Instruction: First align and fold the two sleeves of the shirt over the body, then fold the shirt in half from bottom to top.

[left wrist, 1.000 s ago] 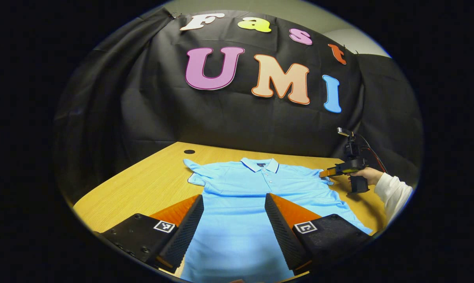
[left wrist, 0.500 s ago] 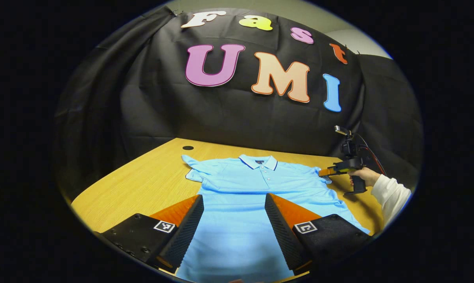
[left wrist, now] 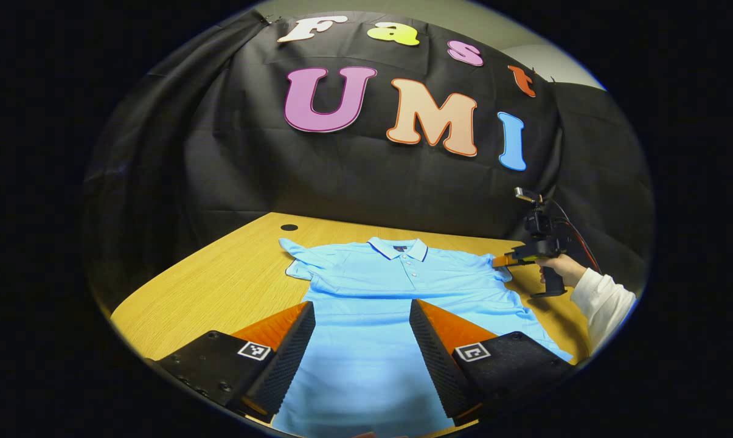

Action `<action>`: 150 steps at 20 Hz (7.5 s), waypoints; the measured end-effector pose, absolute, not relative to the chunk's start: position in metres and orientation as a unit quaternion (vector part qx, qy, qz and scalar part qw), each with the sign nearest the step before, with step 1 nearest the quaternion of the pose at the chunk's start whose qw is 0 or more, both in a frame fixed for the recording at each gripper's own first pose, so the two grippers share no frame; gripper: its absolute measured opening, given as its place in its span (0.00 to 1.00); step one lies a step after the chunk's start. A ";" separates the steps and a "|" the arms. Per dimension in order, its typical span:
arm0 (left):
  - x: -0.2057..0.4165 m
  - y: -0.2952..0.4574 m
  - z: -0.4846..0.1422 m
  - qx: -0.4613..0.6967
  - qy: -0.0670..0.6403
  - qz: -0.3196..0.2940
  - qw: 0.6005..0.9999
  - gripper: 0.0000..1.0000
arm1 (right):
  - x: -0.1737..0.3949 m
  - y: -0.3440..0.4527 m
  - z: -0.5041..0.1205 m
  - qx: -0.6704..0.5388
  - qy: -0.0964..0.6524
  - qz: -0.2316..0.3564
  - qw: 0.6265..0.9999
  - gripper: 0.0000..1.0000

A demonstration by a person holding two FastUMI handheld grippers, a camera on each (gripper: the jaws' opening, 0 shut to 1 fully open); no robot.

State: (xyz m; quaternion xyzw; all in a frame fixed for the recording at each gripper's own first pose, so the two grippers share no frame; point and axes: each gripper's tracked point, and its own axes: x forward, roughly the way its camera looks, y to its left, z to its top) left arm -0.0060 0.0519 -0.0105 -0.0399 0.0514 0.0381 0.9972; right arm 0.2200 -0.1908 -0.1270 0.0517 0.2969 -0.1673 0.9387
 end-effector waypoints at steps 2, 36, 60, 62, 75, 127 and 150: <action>-0.008 0.046 -0.009 -0.039 0.049 0.030 0.998 0.94 | 0.227 -0.176 -0.107 0.062 0.275 -0.155 0.947 0.02; 0.006 0.076 -0.013 -0.056 0.059 0.050 0.995 0.94 | 0.148 0.051 -0.071 0.062 0.250 0.112 0.960 0.97; 0.174 0.197 -0.052 -0.050 0.225 0.121 0.965 0.92 | 0.033 0.001 -0.078 0.088 0.202 0.086 0.972 0.98; 0.180 0.201 -0.060 -0.047 0.232 0.129 0.963 0.92 | 0.033 -0.002 -0.077 0.088 0.201 0.086 0.972 0.98; 0.182 0.210 -0.079 -0.040 0.256 0.127 0.957 0.80 | 0.029 -0.003 -0.072 0.109 0.193 0.091 0.971 0.99; 0.194 0.193 -0.076 -0.040 0.236 0.054 0.969 0.25 | 0.026 -0.010 -0.091 0.114 0.210 0.076 0.968 0.98; 0.192 0.035 0.017 0.055 0.139 -0.113 0.982 0.00 | 0.027 -0.006 -0.092 0.115 0.210 0.080 0.968 0.99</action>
